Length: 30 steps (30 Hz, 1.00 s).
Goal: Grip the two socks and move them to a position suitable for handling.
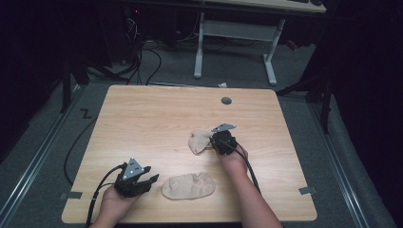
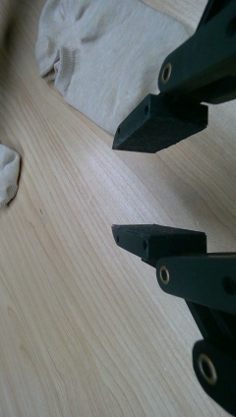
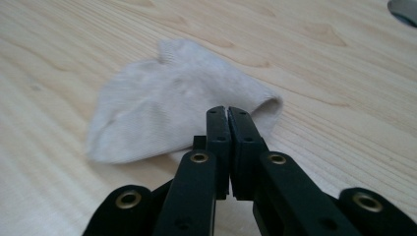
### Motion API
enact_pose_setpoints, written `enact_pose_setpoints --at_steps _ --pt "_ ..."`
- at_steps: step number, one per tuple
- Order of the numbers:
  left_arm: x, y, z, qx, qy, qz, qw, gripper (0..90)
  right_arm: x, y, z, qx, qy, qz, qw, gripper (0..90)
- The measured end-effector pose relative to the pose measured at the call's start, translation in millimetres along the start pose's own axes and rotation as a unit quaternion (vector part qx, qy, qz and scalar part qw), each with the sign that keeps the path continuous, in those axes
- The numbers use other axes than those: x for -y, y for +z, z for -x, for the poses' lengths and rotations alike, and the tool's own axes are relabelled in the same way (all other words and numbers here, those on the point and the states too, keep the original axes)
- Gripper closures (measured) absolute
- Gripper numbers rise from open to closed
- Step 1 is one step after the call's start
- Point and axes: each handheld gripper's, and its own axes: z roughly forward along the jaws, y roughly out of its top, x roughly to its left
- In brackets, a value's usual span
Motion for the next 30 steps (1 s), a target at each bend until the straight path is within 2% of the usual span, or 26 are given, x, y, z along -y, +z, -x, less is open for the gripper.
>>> enact_pose_setpoints --at_steps 3,5,7,9,12,14,17,22,26,29,30 --pt "-1.0 -2.1 -0.7 0.001 0.002 0.006 1.0000 54.2 0.6 7.4 2.3 0.003 0.004 -0.009 0.9999 89.2" --pt "-2.7 -2.3 -4.3 0.002 -0.005 0.012 0.9999 54.2 3.7 12.2 0.5 0.007 -0.002 -0.022 0.9997 89.6" --pt "-2.7 -1.6 -5.3 0.002 -0.007 0.012 0.9999 54.3 4.1 12.7 0.6 0.007 -0.001 -0.019 0.9998 89.7" --pt "-1.7 2.4 -7.6 -0.003 -0.012 0.009 0.9999 54.6 3.2 13.5 0.7 0.006 -0.001 -0.020 0.9998 90.0" --pt "-1.1 7.1 -8.7 -0.012 -0.015 0.003 0.9998 55.2 2.0 12.5 -2.1 0.014 -0.013 -0.030 0.9994 90.0" --pt "-0.9 7.4 -7.5 -0.015 -0.009 0.004 0.9998 55.3 1.5 12.1 -2.9 0.016 -0.015 -0.033 0.9992 90.0" --pt "0.4 5.5 -5.6 -0.021 0.016 0.005 0.9996 55.4 -0.1 9.3 -10.0 0.027 -0.033 -0.051 0.9978 90.0" --pt "3.0 2.8 -10.4 -0.021 0.020 0.005 0.9996 55.6 0.9 6.3 -15.1 0.031 -0.035 -0.058 0.9972 90.0" --pt "4.9 -0.9 -16.6 -0.024 0.013 0.006 0.9996 55.6 1.0 4.0 -19.4 0.037 -0.042 -0.068 0.9961 90.0" --pt "5.3 -6.6 -22.2 -0.021 -0.007 0.018 0.9996 55.7 2.8 1.2 -22.8 0.038 -0.032 -0.072 0.9962 90.0" --pt "5.3 -6.6 -22.2 -0.021 -0.007 0.018 0.9996 55.7 2.8 1.2 -22.8 0.038 -0.032 -0.072 0.9962 90.0"
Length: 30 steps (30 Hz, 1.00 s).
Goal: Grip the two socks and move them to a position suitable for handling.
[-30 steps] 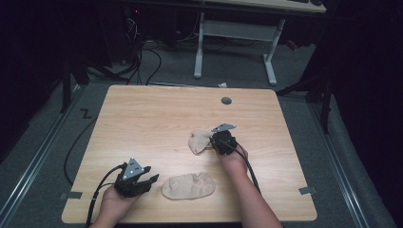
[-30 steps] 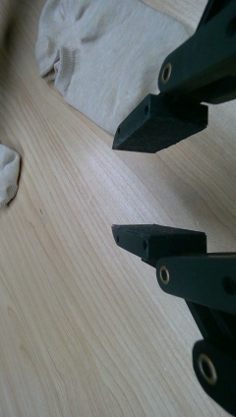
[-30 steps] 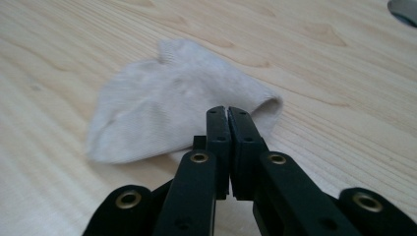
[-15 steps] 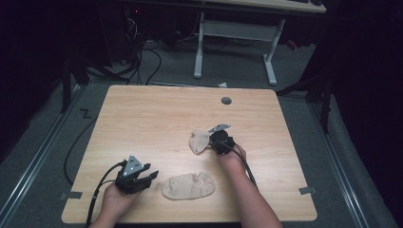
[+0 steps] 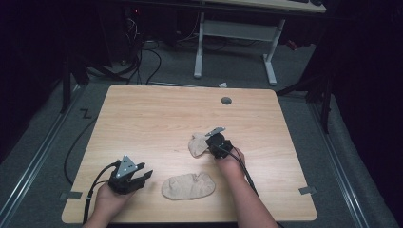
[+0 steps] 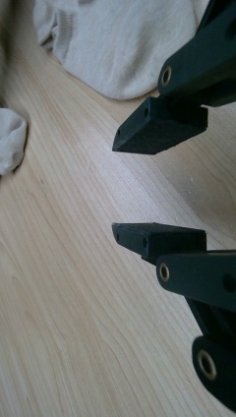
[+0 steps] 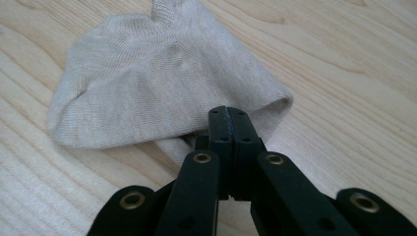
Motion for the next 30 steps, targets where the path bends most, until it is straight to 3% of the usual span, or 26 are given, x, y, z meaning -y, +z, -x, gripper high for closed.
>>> enact_pose_setpoints --at_steps 4,8,11,14,15,18,20,24,27,28,30 --pt "-0.4 -0.1 -2.5 0.000 -0.004 0.000 1.0000 55.7 9.5 -5.8 -7.5 -0.004 0.008 0.016 0.9998 90.0" --pt "-0.7 0.4 -1.7 0.003 -0.006 0.000 1.0000 55.7 27.3 -17.2 -18.6 -0.018 0.034 0.036 0.9986 89.6" --pt "-1.7 -0.2 1.2 0.005 -0.005 0.002 1.0000 55.7 37.1 -25.3 -23.9 -0.024 0.037 0.049 0.9978 85.1" --pt "-2.6 -1.2 4.8 0.008 -0.002 0.003 1.0000 55.6 41.2 -38.9 -31.6 -0.031 0.019 0.083 0.9959 81.9" --pt "-2.7 -1.3 5.9 0.008 0.000 0.004 1.0000 55.6 39.5 -45.6 -37.5 -0.043 0.010 0.100 0.9940 78.3" --pt "-3.7 -0.8 9.6 0.014 0.008 0.001 0.9999 55.6 33.7 -48.5 -46.6 -0.062 -0.007 0.111 0.9919 71.8" --pt "-3.7 0.7 11.2 0.015 0.009 -0.001 0.9998 55.6 26.8 -44.0 -55.7 -0.074 -0.029 0.106 0.9912 65.1" --pt "-2.9 2.3 12.8 0.017 0.013 -0.008 0.9998 55.6 15.1 -27.2 -69.8 -0.070 -0.078 0.086 0.9907 55.9" --pt "-2.5 1.6 13.5 0.018 0.015 -0.007 0.9997 55.6 11.2 -15.4 -72.0 -0.064 -0.086 0.067 0.9920 56.6" --pt "-2.3 1.1 13.8 0.019 0.014 -0.007 0.9997 55.6 10.9 -13.0 -68.9 -0.077 -0.075 0.069 0.9918 64.5" --pt "-2.3 0.9 13.7 0.020 0.014 -0.008 0.9997 55.6 10.8 -12.8 -68.4 -0.076 -0.071 0.068 0.9922 69.5"
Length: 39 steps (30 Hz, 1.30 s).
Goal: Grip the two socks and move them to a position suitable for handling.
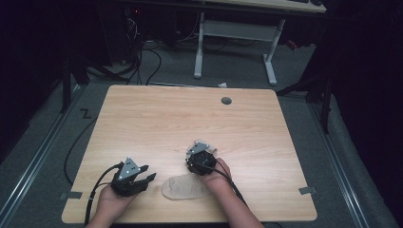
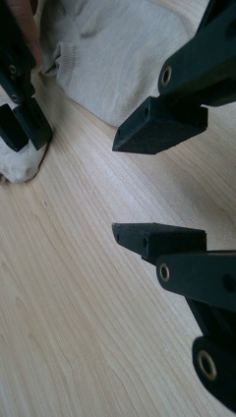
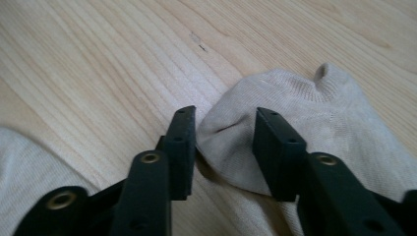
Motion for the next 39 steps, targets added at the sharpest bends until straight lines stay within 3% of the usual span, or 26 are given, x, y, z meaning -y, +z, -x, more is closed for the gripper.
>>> enact_pose_setpoints --at_steps 3,7,12,14,16,17,19,28,32,39 --pt "0.0 -0.2 -0.3 0.000 0.001 -0.001 1.0000 55.6 0.9 -0.1 0.8 0.009 -0.001 -0.003 1.0000 83.0" --pt "-0.1 -0.2 0.0 0.000 0.001 -0.001 1.0000 55.6 0.2 -5.5 3.8 0.013 0.004 0.013 0.9998 84.7" --pt "0.4 2.8 0.9 0.002 0.004 -0.008 1.0000 55.6 -4.2 -23.7 17.5 0.018 0.034 0.044 0.9983 84.6" --pt "0.3 3.4 2.0 0.002 0.006 -0.008 0.9999 55.6 -6.9 -35.6 32.6 0.021 0.054 0.061 0.9965 84.4" --pt "0.3 3.5 2.4 0.002 0.009 -0.009 0.9999 55.6 -7.3 -38.2 36.7 0.024 0.060 0.065 0.9958 84.4" --pt "0.2 3.3 2.6 0.002 0.010 -0.010 0.9999 55.6 -6.7 -43.7 51.5 0.028 0.082 0.073 0.9936 84.4" --pt "0.1 3.2 2.5 0.002 0.010 -0.009 0.9999 55.6 -5.7 -45.1 58.8 0.030 0.092 0.074 0.9926 84.4" --pt "0.3 3.4 2.0 0.001 0.009 -0.008 0.9999 55.7 18.9 -47.0 117.2 0.043 0.186 0.062 0.9796 84.7" --pt "0.0 4.0 1.7 0.000 0.008 -0.009 0.9999 55.7 17.0 -51.2 112.9 0.047 0.176 0.069 0.9808 84.6" --pt "-0.4 4.0 4.0 0.002 0.012 -0.010 0.9999 55.7 2.6 -55.6 81.8 0.030 0.150 0.089 0.9842 84.7"
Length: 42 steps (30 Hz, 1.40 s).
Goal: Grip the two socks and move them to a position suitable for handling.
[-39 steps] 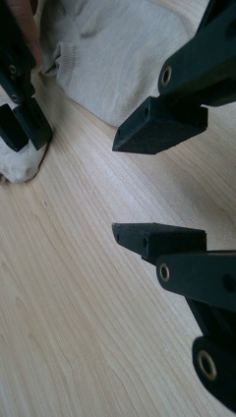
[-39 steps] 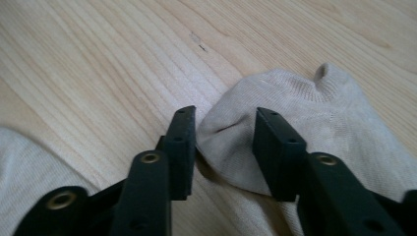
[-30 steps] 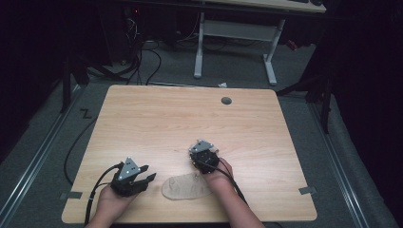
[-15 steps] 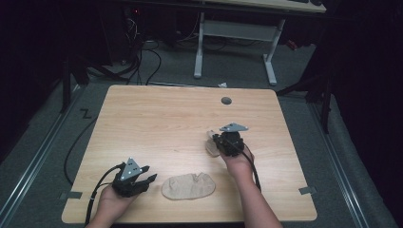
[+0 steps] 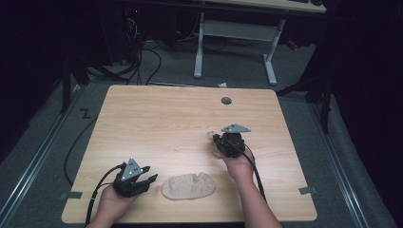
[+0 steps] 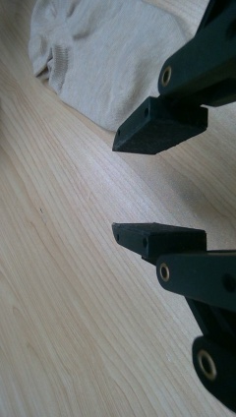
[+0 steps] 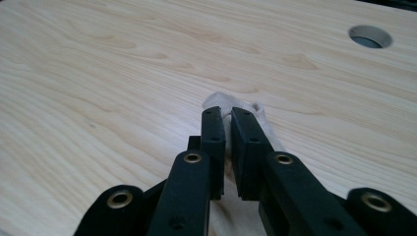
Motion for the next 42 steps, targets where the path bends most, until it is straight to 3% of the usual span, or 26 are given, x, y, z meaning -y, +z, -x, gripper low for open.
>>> enact_pose_setpoints --at_steps 6,10,16,17,18,23,27,29,33,34,36,37,38,40,42 --pt "-0.1 -1.0 0.4 0.003 0.001 0.002 1.0000 55.7 -11.1 -12.8 -18.3 -0.010 -0.012 0.018 0.9997 84.6" --pt "-0.2 -1.9 0.6 0.003 0.002 0.002 1.0000 55.7 -17.5 -16.4 -16.9 -0.008 -0.005 0.023 0.9997 84.6" --pt "-0.1 -2.4 0.5 0.004 0.003 0.002 1.0000 55.6 -14.9 -0.2 24.4 0.017 0.047 -0.006 0.9987 84.3" --pt "-0.1 -2.1 -0.1 0.005 0.003 -0.002 1.0000 55.6 -14.9 -0.2 24.4 0.017 0.047 -0.006 0.9987 84.3" --pt "0.3 -1.3 0.6 0.007 0.003 -0.003 1.0000 55.6 -8.5 4.2 38.6 0.031 0.056 -0.014 0.9979 84.2" --pt "-0.2 -1.0 3.6 0.011 0.006 -0.002 0.9999 55.6 1.1 2.8 60.2 0.052 0.068 -0.014 0.9963 83.8" --pt "-0.8 -0.3 5.7 0.010 0.011 -0.004 0.9999 55.6 10.0 -2.0 78.1 0.069 0.075 -0.019 0.9946 75.4" --pt "-1.1 0.1 6.3 0.011 0.012 -0.003 0.9999 55.6 11.3 -10.9 78.7 0.084 0.064 -0.007 0.9943 70.9" --pt "-1.6 0.7 7.2 0.009 0.012 -0.003 0.9999 55.5 9.2 -18.3 69.8 0.072 0.040 0.004 0.9966 75.5" --pt "-1.7 0.8 7.6 0.009 0.012 -0.003 0.9999 55.5 11.0 -17.4 61.0 0.043 0.022 -0.006 0.9988 83.2" --pt "-1.9 0.5 8.2 0.008 0.014 -0.003 0.9999 55.5 12.9 -15.5 57.5 0.034 0.016 -0.014 0.9992 87.1" --pt "-2.0 0.3 8.4 0.008 0.014 -0.002 0.9999 55.5 17.7 -10.8 51.4 0.022 0.001 -0.026 0.9994 90.0" --pt "-2.0 0.3 8.5 0.008 0.015 -0.002 0.9999 55.6 27.5 -1.1 41.7 0.020 -0.018 -0.051 0.9984 90.0" --pt "-1.8 0.7 8.1 0.007 0.015 -0.003 0.9998 55.6 30.9 3.0 38.6 0.017 -0.024 -0.061 0.9977 90.0" --pt "-1.4 1.3 7.5 0.007 0.014 -0.004 0.9999 55.6 39.8 13.0 28.1 0.017 -0.047 -0.079 0.9957 90.0"
